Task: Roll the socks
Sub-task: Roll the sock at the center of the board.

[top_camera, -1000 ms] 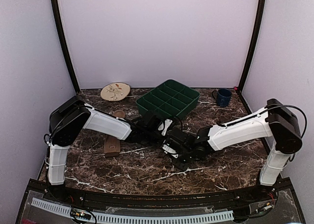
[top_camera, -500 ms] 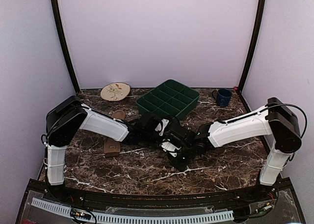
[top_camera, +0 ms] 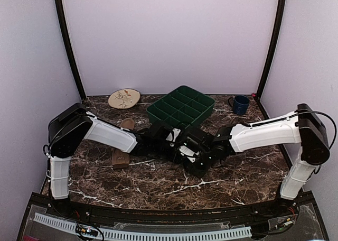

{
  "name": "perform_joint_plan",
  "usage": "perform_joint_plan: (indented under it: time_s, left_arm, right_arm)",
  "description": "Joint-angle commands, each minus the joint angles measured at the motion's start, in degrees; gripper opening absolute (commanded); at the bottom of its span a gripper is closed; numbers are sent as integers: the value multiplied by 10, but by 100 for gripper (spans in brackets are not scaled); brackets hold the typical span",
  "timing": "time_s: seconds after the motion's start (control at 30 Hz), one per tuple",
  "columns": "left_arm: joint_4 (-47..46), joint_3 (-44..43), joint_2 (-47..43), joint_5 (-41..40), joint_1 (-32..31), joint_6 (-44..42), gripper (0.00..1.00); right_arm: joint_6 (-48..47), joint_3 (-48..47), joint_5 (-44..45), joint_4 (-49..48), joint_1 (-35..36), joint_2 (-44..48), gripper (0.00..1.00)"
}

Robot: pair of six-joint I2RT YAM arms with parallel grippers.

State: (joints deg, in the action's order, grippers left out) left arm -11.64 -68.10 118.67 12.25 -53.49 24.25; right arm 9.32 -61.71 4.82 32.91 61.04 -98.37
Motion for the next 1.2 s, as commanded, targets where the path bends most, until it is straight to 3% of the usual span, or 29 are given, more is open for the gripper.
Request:
perform_joint_plan:
  time_s: [0.0, 0.67, 0.9, 1.17]
  left_arm:
    - [188, 55, 16, 16, -2, 3, 61]
    - [159, 121, -63, 6, -2, 26, 61]
    - [81, 171, -113, 14, -8, 45, 62]
    - [81, 161, -114, 13, -16, 39, 62]
  right_arm:
    - [59, 10, 62, 94, -27, 2, 23]
    - [50, -5, 40, 71, -41, -25, 25]
    - [33, -13, 29, 64, -46, -30, 40]
    - [13, -22, 56, 68, -48, -46, 44]
